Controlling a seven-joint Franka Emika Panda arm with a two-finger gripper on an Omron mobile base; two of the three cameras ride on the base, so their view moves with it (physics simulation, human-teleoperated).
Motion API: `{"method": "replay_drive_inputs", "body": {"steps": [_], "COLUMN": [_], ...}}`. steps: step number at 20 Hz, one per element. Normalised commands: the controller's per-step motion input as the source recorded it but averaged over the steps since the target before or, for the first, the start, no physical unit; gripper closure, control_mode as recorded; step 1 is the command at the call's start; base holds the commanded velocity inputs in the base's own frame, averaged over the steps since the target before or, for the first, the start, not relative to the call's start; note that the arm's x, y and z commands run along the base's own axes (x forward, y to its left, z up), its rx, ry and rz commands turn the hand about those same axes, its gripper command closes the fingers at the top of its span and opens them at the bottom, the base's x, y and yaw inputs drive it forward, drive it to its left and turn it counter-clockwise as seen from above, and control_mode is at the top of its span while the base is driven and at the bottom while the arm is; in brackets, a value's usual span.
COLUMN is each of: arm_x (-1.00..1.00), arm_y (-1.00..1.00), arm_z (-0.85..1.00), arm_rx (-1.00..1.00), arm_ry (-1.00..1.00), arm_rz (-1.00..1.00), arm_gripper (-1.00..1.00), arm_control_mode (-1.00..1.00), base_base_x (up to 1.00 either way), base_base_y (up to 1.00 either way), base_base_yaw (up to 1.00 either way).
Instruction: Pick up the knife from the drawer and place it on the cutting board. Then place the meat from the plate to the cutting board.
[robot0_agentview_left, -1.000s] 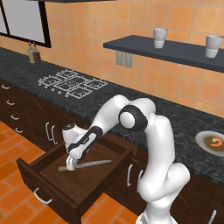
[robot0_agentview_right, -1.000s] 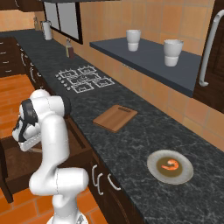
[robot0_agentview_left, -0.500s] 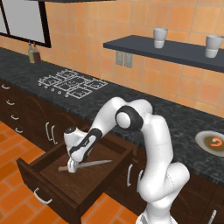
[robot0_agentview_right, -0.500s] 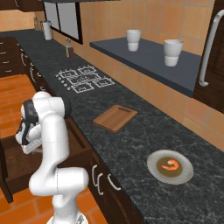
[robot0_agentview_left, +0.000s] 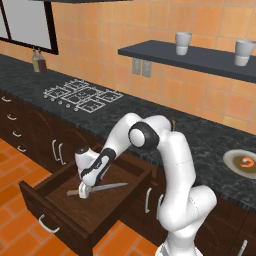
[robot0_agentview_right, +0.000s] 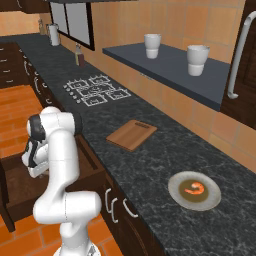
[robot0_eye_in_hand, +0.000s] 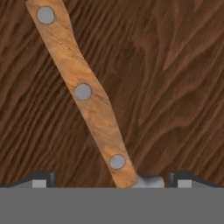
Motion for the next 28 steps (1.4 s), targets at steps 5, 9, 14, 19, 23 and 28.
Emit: {"method": "replay_drive_inputs", "body": {"steps": [5,9,14,19,23,28], "arm_x": [0.12,0.02,0.0,0.0,-0.04,-0.18], "arm_y": [0.0,0.0,0.0,0.0,0.03,0.09], "arm_z": [-0.28,-0.25,-0.32,-0.09,0.02,0.37], "arm_rx": [0.0,0.0,0.0,0.0,0.0,0.0], "arm_ry": [0.04,0.01,0.06,-0.01,0.0,0.0], "arm_rz": [-0.01,0.0,0.0,0.0,0.0,0.0], "arm_gripper": [-1.0,-1.0,1.0,1.0,1.0,1.0], "arm_control_mode": [-1.0,-1.0,-1.0,-1.0,-1.0,-1.0], "base_base_x": [0.0,0.0,0.0,0.0,0.0,0.0], "base_base_y": [0.0,0.0,0.0,0.0,0.0,0.0], "base_base_yaw": [0.0,0.0,0.0,0.0,0.0,0.0]}}
